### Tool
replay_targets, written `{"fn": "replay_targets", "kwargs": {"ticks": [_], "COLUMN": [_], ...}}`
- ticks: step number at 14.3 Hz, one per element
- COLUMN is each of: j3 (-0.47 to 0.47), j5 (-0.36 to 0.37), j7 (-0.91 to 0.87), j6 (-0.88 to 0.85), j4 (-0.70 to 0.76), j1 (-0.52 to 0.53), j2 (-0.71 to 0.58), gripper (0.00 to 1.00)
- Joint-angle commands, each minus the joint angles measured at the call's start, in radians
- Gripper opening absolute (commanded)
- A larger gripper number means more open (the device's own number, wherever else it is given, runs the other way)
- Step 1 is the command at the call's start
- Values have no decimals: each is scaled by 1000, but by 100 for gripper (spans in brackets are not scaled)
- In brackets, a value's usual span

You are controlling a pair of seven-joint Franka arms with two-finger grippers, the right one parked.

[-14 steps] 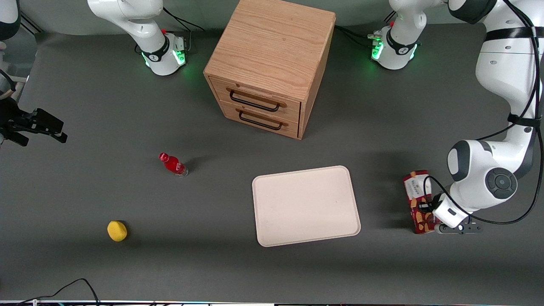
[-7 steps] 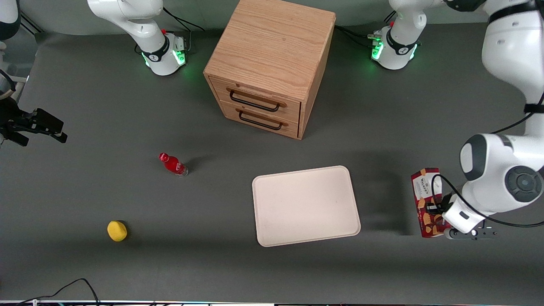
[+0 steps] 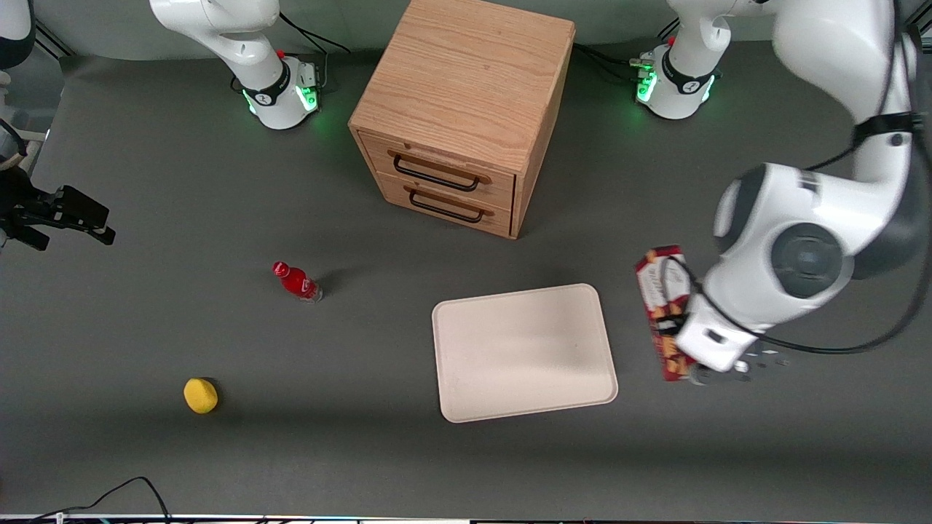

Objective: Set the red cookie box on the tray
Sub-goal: 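Lift the box and carry it over the cream tray, then lower the box onto the tray and open the left gripper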

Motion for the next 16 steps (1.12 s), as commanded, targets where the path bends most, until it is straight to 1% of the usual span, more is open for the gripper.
{"fn": "replay_targets", "kwargs": {"ticks": [1, 3, 4, 7, 9, 12, 13, 14, 15, 16], "j3": [20, 20, 20, 21, 20, 20, 20, 20, 20, 20], "j5": [12, 31, 46, 54, 89, 92, 92, 94, 104, 130], "j7": [-124, -175, -178, -177, -176, -170, -164, -161, -160, -166], "j6": [89, 186, 214, 306, 326, 328, 328, 328, 329, 337], "j4": [55, 55, 54, 51, 51, 52, 54, 54, 51, 49], "j1": [-74, -108, -113, -120, -121, -121, -119, -121, -121, -121], "j2": [105, 171, 192, 269, 304, 324, 325, 325, 325, 325], "gripper": [0, 0, 0, 0, 0, 0, 13, 55, 100, 100]}}
